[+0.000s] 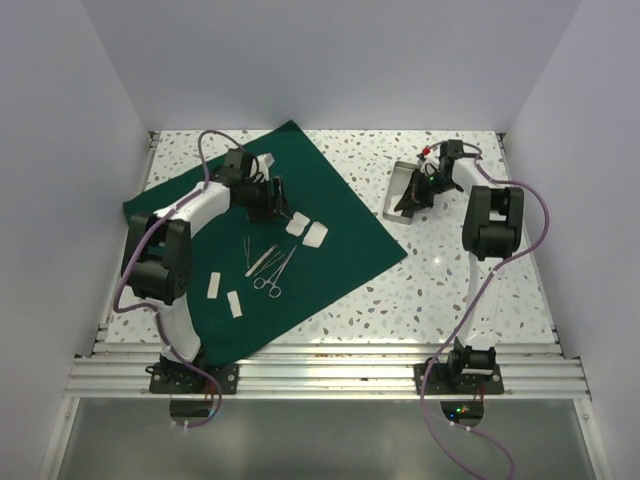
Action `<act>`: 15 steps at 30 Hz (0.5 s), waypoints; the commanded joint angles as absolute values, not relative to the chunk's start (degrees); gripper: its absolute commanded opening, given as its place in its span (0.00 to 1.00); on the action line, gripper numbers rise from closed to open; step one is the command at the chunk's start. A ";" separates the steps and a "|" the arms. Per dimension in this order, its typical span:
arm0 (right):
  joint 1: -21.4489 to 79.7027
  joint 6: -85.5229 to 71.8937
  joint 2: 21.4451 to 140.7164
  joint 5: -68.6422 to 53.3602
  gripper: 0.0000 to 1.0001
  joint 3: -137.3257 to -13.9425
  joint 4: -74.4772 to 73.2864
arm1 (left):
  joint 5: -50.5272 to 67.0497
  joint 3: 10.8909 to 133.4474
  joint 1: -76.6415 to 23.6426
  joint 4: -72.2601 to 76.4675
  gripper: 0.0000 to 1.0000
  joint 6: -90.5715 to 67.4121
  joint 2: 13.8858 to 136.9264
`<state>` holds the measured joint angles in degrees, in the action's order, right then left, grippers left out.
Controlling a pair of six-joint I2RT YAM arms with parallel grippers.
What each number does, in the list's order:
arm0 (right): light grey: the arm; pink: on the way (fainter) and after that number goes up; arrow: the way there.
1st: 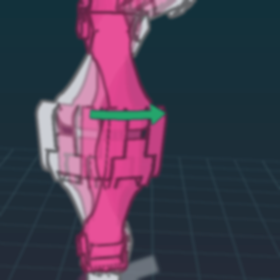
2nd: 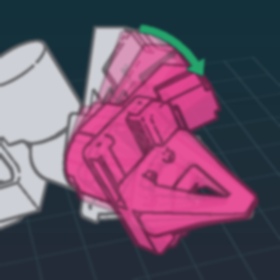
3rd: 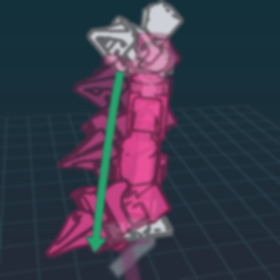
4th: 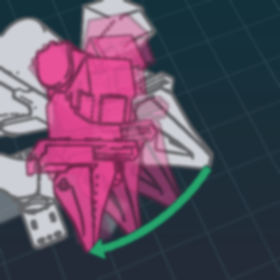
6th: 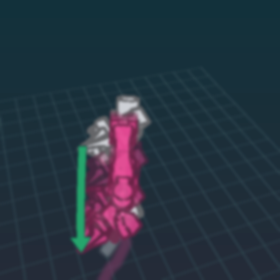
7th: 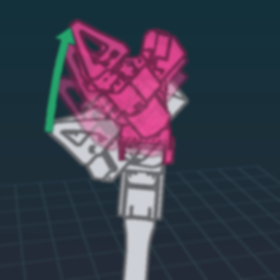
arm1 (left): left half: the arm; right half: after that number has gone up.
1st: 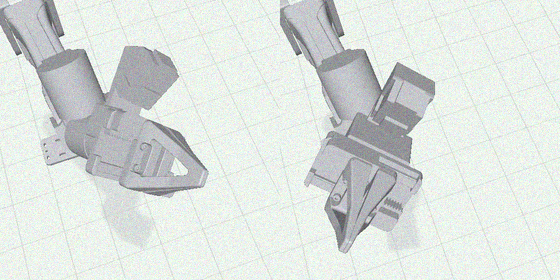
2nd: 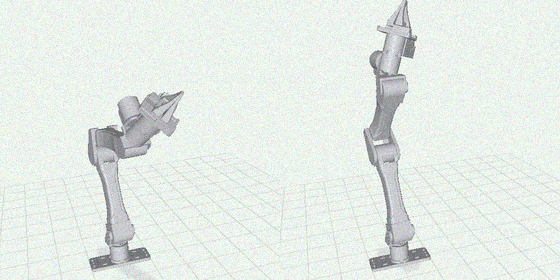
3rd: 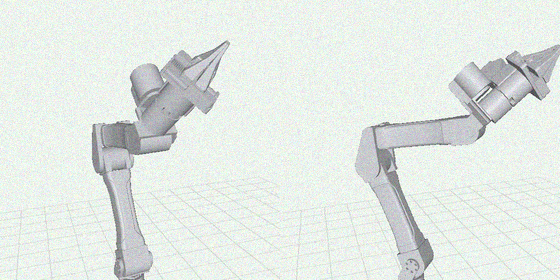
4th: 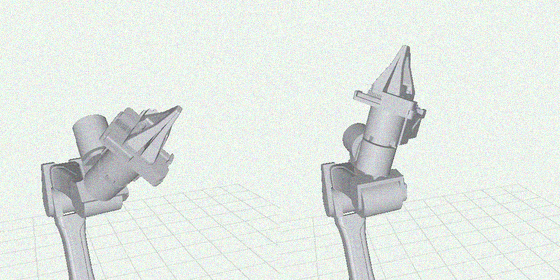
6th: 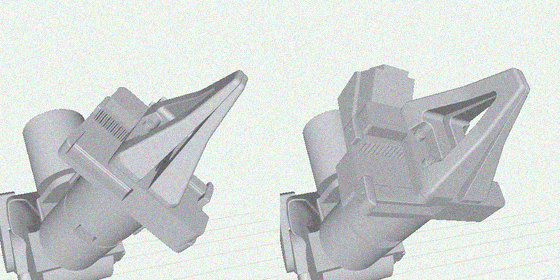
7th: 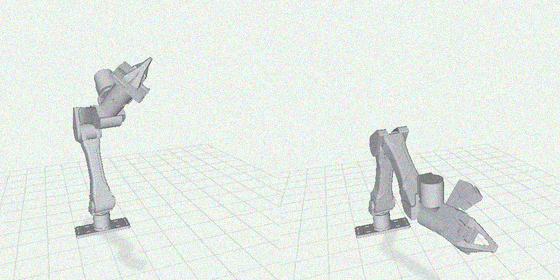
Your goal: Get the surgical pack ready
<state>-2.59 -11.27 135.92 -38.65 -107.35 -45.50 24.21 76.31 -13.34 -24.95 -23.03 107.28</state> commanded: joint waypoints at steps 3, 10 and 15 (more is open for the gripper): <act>-2.55 -11.69 135.70 -39.29 0.16 -109.95 -47.02 | 19.08 80.42 -14.76 -26.72 0.69 -20.48 108.46; -2.37 -14.33 134.56 -31.30 0.49 -114.86 -49.65 | 15.39 82.70 -16.61 -27.60 0.73 -18.99 110.12; -1.50 -16.43 131.14 -25.15 0.60 -118.21 -53.70 | 10.38 84.98 -18.98 -28.56 0.71 -17.67 111.80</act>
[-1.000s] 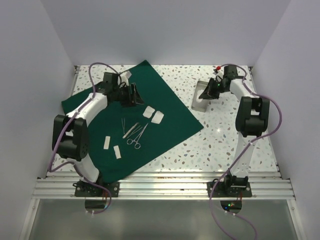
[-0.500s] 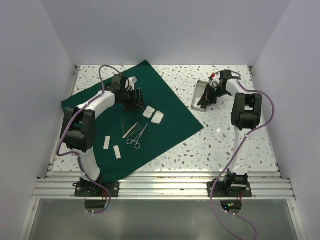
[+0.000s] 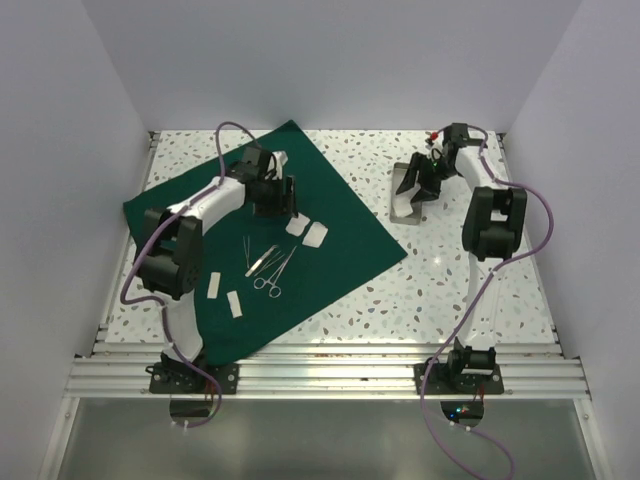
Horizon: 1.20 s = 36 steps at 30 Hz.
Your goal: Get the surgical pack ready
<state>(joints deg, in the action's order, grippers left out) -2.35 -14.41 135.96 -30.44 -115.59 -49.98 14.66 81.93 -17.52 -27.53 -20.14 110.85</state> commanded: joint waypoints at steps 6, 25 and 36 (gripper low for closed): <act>3.60 -17.14 123.95 -19.69 0.62 -117.69 -57.74 | 1.15 86.83 -22.85 -29.62 0.66 -16.08 113.47; 9.67 -15.73 97.74 -17.14 0.64 -84.82 -54.23 | -24.52 100.10 -36.65 -39.81 0.39 -20.12 125.23; 9.58 -14.94 95.45 -19.86 0.64 -80.86 -51.95 | -30.06 103.62 -37.62 -44.56 0.39 -20.83 128.67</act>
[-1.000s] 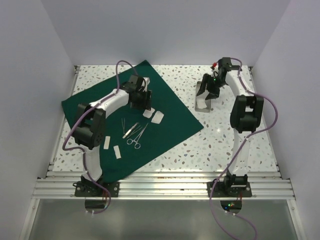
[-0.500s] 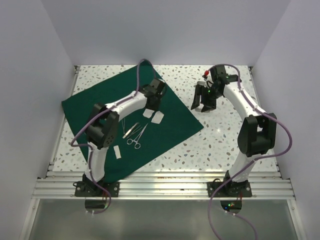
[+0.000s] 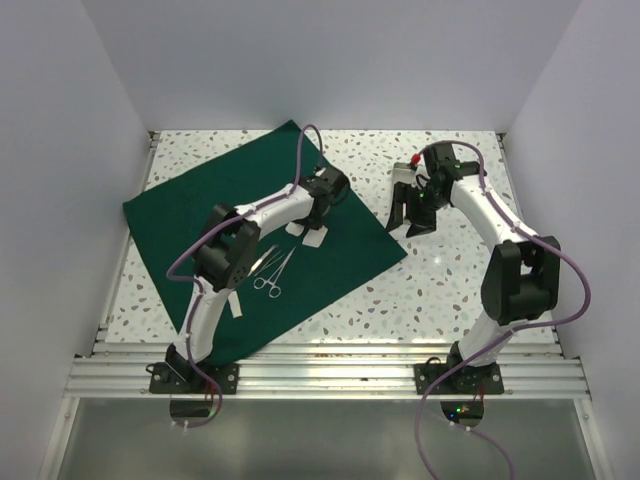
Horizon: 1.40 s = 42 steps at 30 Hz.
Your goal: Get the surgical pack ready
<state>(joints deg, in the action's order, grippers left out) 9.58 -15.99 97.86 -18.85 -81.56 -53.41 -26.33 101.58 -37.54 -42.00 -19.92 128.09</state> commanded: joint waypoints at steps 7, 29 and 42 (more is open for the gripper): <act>9.58 -15.03 95.89 -21.09 0.64 -82.18 -51.86 | -29.01 102.83 -37.70 -44.65 0.38 -20.83 129.64; 9.58 -15.73 92.29 -22.85 0.64 -78.23 -49.48 | -26.20 107.92 -38.05 -54.49 0.00 -24.69 125.07; 9.67 -16.08 90.18 -24.87 0.64 -76.03 -48.34 | -24.17 112.41 -41.04 -58.27 0.00 -30.67 127.70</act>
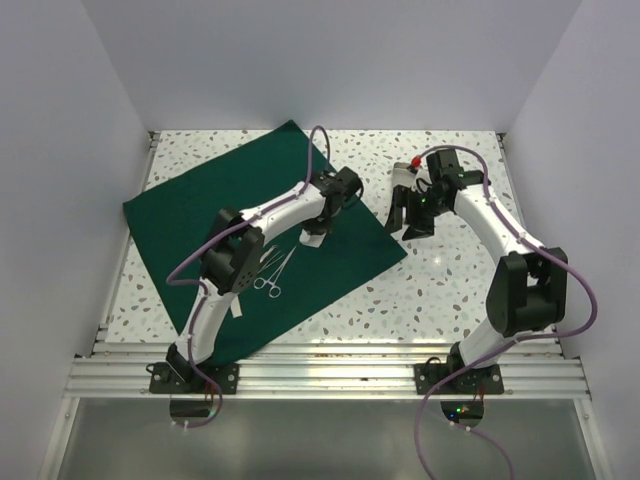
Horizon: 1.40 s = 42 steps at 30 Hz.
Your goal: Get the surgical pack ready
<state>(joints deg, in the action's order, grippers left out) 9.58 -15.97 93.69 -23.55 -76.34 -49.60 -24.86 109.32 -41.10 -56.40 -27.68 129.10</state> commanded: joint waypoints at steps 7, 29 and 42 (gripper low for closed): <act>9.58 -15.91 89.12 -25.31 0.64 -74.71 -48.16 | -22.50 114.70 -41.04 -57.75 0.00 -30.85 130.42; 9.67 -15.56 89.83 -26.98 0.64 -74.00 -47.29 | -20.04 113.38 -40.87 -55.90 0.38 -29.09 131.05; 9.75 -15.73 90.26 -27.51 0.64 -73.30 -46.67 | -16.00 109.78 -40.96 -52.12 0.39 -28.30 128.67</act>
<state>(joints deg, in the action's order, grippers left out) 9.61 -15.86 91.09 -26.39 -73.63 -48.12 -17.08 110.13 -41.19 -54.68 -28.93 131.55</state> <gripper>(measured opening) 0.637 0.383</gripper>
